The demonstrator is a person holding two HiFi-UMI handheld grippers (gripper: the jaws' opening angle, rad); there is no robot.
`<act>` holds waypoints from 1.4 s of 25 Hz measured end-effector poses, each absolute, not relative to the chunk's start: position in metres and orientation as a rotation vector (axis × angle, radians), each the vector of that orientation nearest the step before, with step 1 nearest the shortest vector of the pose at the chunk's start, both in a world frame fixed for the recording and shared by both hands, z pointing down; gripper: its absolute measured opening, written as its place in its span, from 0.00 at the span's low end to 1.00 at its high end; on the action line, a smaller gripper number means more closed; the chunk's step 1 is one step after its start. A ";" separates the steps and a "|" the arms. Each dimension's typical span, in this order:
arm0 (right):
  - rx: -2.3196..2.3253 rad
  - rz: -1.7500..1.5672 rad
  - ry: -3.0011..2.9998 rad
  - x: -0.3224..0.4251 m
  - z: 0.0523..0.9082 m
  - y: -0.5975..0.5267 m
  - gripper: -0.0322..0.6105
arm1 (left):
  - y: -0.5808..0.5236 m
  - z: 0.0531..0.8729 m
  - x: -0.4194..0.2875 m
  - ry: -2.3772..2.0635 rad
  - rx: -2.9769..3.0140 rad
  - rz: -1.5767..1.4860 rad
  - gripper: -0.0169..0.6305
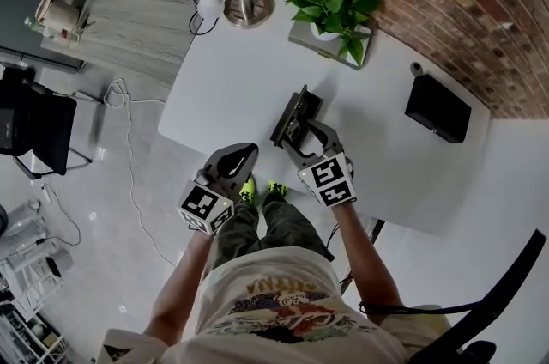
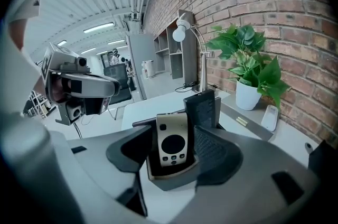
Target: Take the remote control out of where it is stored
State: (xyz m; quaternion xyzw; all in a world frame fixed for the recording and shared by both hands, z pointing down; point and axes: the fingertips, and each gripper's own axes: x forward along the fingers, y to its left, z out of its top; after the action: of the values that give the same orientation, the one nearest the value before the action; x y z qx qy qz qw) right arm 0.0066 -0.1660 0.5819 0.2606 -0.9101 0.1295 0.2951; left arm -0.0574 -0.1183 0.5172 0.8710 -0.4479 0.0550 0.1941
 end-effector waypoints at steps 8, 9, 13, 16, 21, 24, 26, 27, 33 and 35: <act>0.673 0.370 -2.415 0.007 0.591 -0.162 0.41 | -0.113 0.521 -0.055 -1.260 2.423 0.152 0.03; 0.669 0.371 -2.421 0.007 0.592 -0.161 0.41 | -0.112 0.521 -0.055 -1.260 2.421 0.151 0.03; 0.631 0.350 -2.426 0.010 0.601 -0.162 0.41 | -0.107 0.523 -0.056 -1.260 2.413 0.153 0.03; 0.585 0.349 -2.410 0.008 0.607 -0.160 0.41 | -0.103 0.526 -0.058 -1.265 2.401 0.159 0.03; 0.552 0.332 -2.411 0.004 0.610 -0.158 0.41 | -0.100 0.528 -0.057 -1.268 2.391 0.163 0.03; 0.544 0.323 -2.419 0.004 0.610 -0.157 0.41 | -0.098 0.530 -0.055 -1.270 2.387 0.162 0.03; 0.541 0.324 -2.423 0.003 0.610 -0.157 0.41 | -0.098 0.530 -0.054 -1.270 2.387 0.160 0.03; 0.542 0.328 -2.427 0.003 0.610 -0.157 0.41 | -0.098 0.530 -0.053 -1.270 2.387 0.159 0.03; 0.536 0.341 -2.419 0.004 0.615 -0.156 0.41 | -0.098 0.530 -0.052 -1.274 2.387 0.160 0.03; 0.535 0.342 -2.426 0.004 0.617 -0.157 0.41 | -0.097 0.530 -0.052 -1.279 2.384 0.160 0.03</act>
State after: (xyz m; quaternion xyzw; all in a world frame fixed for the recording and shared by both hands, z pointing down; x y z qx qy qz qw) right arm 0.0038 -0.1566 0.6173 0.2028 -0.9192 0.1296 0.3117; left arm -0.0525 -0.0973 0.5301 0.8594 -0.4609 0.0575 0.2140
